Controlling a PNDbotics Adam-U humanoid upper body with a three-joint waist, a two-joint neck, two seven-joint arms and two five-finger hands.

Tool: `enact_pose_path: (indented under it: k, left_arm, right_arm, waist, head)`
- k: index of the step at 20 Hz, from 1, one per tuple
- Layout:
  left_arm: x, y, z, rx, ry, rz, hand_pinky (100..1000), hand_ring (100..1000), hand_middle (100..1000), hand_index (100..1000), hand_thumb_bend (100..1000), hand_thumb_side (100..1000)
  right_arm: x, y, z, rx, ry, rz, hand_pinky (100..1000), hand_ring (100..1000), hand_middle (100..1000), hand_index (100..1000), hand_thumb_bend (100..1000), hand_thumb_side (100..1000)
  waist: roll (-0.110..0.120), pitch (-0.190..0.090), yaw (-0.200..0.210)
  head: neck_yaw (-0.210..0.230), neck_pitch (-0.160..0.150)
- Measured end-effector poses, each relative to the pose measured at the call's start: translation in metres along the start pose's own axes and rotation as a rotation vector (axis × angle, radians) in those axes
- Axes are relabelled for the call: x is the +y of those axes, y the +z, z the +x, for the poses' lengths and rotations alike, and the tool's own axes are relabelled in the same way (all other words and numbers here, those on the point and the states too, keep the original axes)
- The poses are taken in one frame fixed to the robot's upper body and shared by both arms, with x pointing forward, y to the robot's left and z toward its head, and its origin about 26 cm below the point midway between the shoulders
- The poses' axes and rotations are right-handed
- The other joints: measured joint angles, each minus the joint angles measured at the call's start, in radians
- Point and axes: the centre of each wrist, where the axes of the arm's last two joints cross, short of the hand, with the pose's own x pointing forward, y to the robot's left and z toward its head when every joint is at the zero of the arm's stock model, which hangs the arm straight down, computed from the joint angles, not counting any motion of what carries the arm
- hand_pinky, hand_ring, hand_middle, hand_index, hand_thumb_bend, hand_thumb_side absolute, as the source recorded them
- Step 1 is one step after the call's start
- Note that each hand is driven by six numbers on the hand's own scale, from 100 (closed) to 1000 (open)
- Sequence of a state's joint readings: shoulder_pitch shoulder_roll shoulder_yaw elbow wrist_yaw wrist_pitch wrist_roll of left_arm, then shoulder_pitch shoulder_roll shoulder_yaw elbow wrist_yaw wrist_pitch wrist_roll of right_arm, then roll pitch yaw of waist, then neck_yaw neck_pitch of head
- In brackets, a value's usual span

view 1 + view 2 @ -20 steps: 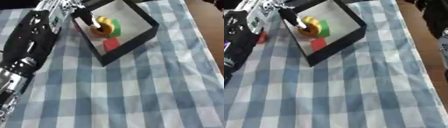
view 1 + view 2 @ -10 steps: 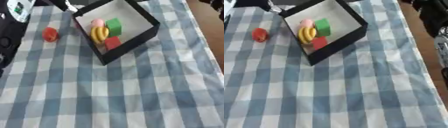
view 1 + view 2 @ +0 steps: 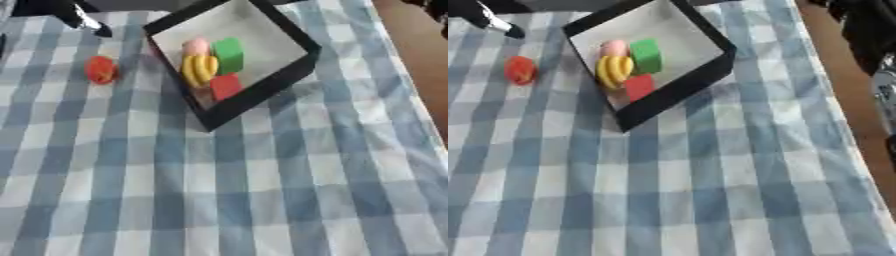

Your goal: Pick up objects on the table and place them in the box.

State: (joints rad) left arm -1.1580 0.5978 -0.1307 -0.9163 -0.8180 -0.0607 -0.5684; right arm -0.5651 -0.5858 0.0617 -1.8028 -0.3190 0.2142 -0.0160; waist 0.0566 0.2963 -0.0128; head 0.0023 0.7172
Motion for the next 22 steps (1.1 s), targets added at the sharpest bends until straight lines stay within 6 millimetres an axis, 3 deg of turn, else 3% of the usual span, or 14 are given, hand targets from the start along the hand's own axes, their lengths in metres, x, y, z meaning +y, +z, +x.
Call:
enact_pose_path:
  k: [1,2,12,22]
  left_arm:
    - [-0.003,0.0,-0.003,0.006,0.004,-0.014,804,817,773,869,745,227]
    - [-0.006,-0.001,-0.005,0.011,0.008,-0.03,806,819,777,871,737,266]
    - [-0.033,-0.007,-0.03,0.142,0.039,-0.176,801,820,780,872,698,273]
    - [-0.064,-0.022,-0.022,0.143,0.087,-0.255,803,823,783,844,655,249]
  right_arm:
    - [0.0,0.0,0.0,0.001,0.001,0.0,920,771,749,739,100,679]
    - [0.0,0.0,0.0,0.002,0.002,-0.001,920,771,749,739,100,678]
    - [0.0,0.0,-0.001,0.002,0.006,-0.002,920,770,748,739,100,690]
    - [0.001,-0.001,0.001,-0.001,0.009,0.003,920,770,748,739,100,702]
  waist:
    - [0.0,0.0,0.0]
    - [0.0,0.0,-0.001]
    - [0.0,0.0,-0.013]
    - [-0.001,0.001,-0.024]
  head:
    - [0.0,0.0]
    - [0.0,-0.001]
    - [0.009,-0.009]
    - [0.018,-0.009]
